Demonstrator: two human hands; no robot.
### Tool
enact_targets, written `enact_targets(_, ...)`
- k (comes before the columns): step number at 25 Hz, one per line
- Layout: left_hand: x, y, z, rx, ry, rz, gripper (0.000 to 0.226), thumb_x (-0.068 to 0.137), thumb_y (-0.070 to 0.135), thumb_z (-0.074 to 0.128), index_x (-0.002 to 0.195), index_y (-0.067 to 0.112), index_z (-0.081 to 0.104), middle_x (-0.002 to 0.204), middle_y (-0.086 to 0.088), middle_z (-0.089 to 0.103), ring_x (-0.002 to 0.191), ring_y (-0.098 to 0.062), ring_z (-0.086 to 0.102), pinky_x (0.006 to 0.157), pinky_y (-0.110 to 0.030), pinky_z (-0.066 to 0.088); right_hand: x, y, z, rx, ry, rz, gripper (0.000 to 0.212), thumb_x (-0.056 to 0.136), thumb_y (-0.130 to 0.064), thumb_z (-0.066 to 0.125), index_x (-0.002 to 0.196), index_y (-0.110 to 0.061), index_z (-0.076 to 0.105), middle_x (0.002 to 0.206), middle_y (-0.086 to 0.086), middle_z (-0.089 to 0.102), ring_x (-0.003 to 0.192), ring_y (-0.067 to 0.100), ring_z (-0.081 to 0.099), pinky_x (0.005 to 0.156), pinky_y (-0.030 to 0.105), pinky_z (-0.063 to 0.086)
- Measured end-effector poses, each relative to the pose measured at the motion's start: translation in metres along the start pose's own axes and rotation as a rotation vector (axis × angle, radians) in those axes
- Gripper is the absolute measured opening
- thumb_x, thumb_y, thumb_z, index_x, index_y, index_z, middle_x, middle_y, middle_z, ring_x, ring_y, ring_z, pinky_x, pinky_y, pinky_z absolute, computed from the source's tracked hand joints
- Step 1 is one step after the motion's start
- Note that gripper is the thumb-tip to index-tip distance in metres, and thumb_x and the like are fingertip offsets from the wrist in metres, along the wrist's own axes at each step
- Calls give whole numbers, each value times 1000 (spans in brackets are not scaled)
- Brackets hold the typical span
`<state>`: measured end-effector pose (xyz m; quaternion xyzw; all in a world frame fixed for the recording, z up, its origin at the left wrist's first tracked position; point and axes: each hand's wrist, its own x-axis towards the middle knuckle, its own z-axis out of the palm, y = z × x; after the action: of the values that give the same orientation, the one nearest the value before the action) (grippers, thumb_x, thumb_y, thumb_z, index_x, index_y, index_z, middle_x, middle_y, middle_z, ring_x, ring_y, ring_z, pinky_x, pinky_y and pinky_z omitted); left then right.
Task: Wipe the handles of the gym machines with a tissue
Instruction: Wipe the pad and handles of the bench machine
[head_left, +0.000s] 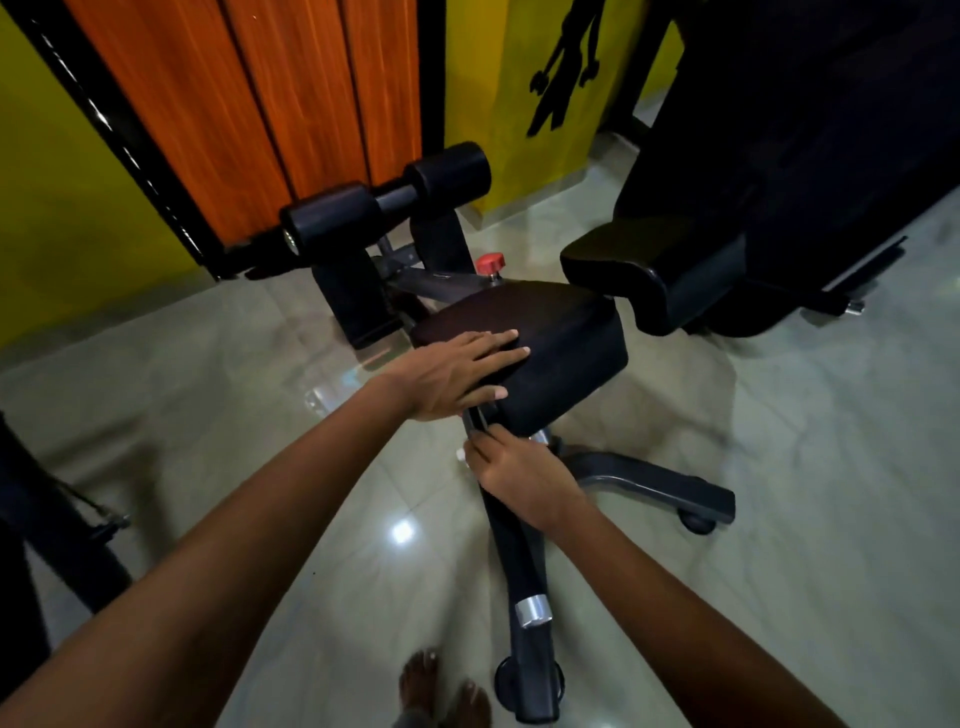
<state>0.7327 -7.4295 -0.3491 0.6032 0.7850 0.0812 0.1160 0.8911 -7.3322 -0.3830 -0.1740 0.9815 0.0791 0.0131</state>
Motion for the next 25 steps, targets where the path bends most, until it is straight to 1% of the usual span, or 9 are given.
enact_targets(3,1,3,0,6,-12,-22,60,100,50,24,152,32,0,161,3,-1,146,-21,10,112,-33,25,18,6,4,-97,-11,-89,24,72,-10,72,96,-5,70,89,9,68,81,21,61,60,29,55)
enact_targets(6,0,3,-1,11,-23,-27,60,99,51,23,152,34,-1,161,4,-2,146,-20,9,112,-33,24,28,8,7,-134,-127,-81,24,83,-3,57,106,-2,63,99,13,65,88,24,61,64,33,54)
enact_targets(8,0,-1,-1,-3,-45,-18,60,99,52,23,151,36,-3,161,6,-5,147,-20,6,113,-34,22,31,8,13,-122,-196,-73,25,87,1,51,110,-1,60,104,15,62,91,26,61,62,35,52)
enact_targets(10,3,-9,-2,-39,-77,3,61,99,53,25,150,38,-4,160,8,-7,147,-18,3,110,-31,22,31,7,17,-97,-224,-42,21,83,-1,57,103,-4,64,100,13,64,88,24,62,58,33,52)
enact_targets(12,5,-16,-3,-59,-111,22,61,99,52,26,149,40,-5,160,9,-10,147,-17,-1,105,-25,17,29,8,22,-77,-224,-44,18,77,-4,66,94,-7,68,93,11,66,85,23,62,56,32,53)
enact_targets(16,6,-22,-1,-113,-135,56,60,99,50,28,150,40,-4,160,9,-10,147,-17,-5,107,-26,2,26,9,24,6,-171,-20,18,70,-3,72,87,-7,70,87,10,67,81,22,63,57,32,56)
enact_targets(20,3,-21,2,-132,-126,44,60,99,51,26,149,40,-5,160,9,-11,147,-17,-7,109,-28,1,17,5,28,94,-176,6,21,77,0,65,96,-6,66,98,10,64,92,25,59,71,38,56)
enact_targets(22,2,-18,2,-132,-127,32,60,99,51,25,149,40,-7,159,9,-13,147,-17,-8,110,-28,0,6,3,23,136,-140,12,21,75,0,66,95,-7,66,98,8,64,91,25,59,66,35,55)
enact_targets(25,0,-12,2,-107,-127,9,59,100,49,23,148,39,-9,159,8,-15,146,-18,-9,112,-31,2,-17,-6,14,187,-86,22,24,67,-5,75,90,-9,70,97,6,67,88,22,62,62,30,54)
